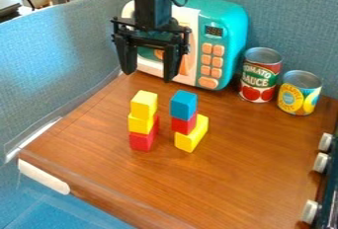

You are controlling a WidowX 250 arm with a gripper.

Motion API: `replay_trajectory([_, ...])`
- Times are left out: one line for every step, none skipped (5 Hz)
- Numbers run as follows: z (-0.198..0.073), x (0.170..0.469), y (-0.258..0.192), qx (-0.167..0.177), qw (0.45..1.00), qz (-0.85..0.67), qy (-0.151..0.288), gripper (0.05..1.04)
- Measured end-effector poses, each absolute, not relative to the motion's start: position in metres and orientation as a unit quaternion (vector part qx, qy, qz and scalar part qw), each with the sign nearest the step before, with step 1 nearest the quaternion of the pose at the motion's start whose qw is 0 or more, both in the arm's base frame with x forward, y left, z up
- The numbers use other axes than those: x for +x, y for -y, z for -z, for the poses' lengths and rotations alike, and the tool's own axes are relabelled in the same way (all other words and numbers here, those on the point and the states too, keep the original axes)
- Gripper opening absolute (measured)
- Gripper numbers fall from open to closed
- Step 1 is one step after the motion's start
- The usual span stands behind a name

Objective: Place the single yellow cube on top of the other yellow cube on the tower.

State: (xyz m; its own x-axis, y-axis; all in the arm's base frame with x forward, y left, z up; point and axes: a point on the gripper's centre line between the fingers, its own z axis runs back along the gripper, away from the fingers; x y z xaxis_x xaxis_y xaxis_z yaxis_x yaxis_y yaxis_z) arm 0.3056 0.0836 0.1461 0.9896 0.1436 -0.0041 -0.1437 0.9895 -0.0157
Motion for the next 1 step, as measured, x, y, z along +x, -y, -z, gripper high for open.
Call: replay_trajectory([-0.1347,0.3095,-0.0731,-0.012,0.999,-0.04,-0.015,1.0])
